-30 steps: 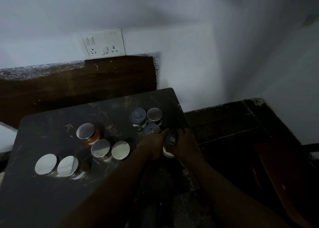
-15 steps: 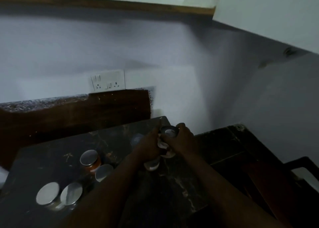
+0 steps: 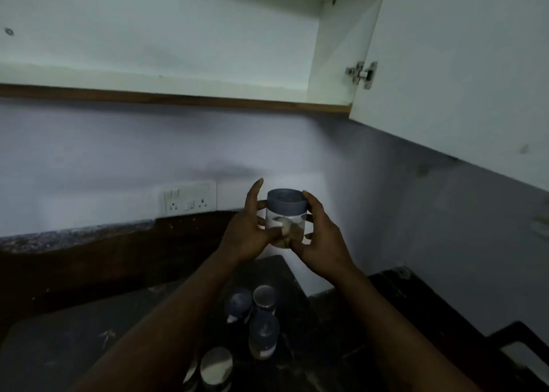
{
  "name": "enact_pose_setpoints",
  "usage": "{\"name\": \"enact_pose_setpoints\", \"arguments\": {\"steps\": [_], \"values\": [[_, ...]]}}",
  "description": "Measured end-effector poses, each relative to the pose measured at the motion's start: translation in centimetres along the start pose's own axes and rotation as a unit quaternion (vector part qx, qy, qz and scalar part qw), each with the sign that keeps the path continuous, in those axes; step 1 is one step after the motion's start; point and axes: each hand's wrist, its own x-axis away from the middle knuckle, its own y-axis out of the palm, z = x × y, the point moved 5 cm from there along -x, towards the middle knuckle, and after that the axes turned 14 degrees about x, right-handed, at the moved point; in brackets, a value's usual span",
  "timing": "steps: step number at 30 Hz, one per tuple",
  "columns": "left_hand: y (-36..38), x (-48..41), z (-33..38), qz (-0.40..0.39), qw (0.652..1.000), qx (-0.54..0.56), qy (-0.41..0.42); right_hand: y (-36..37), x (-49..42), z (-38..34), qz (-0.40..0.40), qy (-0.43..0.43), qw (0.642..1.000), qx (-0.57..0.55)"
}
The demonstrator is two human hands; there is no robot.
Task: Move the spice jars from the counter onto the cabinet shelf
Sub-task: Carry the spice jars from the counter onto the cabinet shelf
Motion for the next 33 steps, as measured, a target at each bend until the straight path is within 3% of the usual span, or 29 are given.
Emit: {"name": "enact_pose_setpoints", "arguments": {"steps": [9,17,26,33], "values": [[-0.7,-10.3,12.7,0.050,0.989,-0.021,0.136,-9.5,-11.1,-4.0,0.167,-0.064,0.983,0.032],[0.3,-19.5,20.0,0.083,0.968,-0.112,0.208,-16.0,-21.5,-3.5,0.220,-0.103,0.969,0.044],[1.8,-30.6,16.6,0.126,0.973,-0.178,0.074,-13.9,-31.5,1.2,0.093,-0.057,0.992,0.064],[4.0,-36.5,13.4,0.151,0.973,-0.175,0.013,-12.2,-36.2,6.3,0.093,0.054,0.994,0.019]]}}
